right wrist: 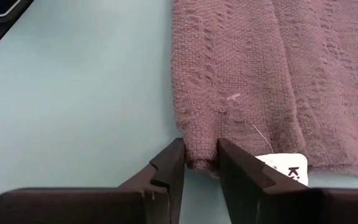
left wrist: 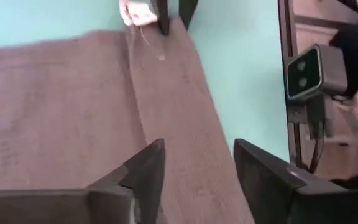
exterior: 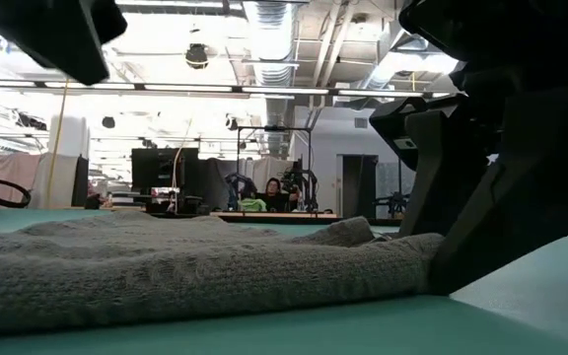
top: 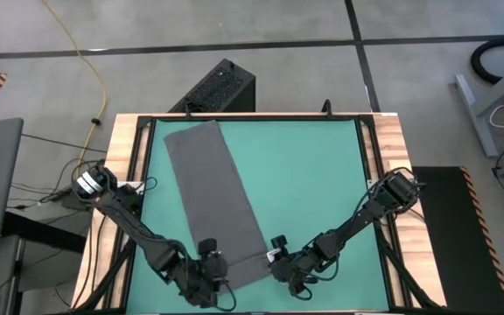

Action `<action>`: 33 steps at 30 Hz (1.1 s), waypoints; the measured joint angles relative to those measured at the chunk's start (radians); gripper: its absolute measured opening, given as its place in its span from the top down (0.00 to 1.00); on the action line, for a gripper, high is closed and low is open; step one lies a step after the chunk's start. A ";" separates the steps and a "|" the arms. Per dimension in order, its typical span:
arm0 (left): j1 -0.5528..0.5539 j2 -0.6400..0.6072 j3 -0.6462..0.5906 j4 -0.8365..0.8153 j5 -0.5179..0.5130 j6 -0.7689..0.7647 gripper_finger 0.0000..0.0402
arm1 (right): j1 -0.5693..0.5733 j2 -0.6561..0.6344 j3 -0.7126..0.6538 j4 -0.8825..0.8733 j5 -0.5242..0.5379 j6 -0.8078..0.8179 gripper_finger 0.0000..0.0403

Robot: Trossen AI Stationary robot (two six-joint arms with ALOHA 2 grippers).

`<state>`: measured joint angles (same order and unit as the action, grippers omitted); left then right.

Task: Roll towel into tight, uniform cylinder
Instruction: Roll the gray towel

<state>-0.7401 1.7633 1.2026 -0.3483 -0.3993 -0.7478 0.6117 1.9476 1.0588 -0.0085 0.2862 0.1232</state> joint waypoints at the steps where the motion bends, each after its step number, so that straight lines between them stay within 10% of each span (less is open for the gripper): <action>1: 0.002 0.000 0.000 -0.002 0.013 -0.003 0.52 | 0.000 0.000 0.000 0.000 0.000 0.000 0.71; 9: -0.075 0.018 0.000 0.051 0.051 -0.007 0.37 | -0.001 0.000 0.000 -0.001 0.001 0.000 0.71; 23: -0.190 0.241 0.026 0.102 -0.151 -0.068 0.37 | -0.003 0.000 0.000 0.001 0.000 0.005 0.71; 33: -0.171 0.303 0.051 -0.027 -0.098 -0.170 0.43 | 0.015 0.000 0.000 -0.007 0.005 0.036 0.71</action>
<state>-0.9108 2.0663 1.2533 -0.3752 -0.4976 -0.9173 0.6272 1.9476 1.0589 -0.0151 0.2916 0.1597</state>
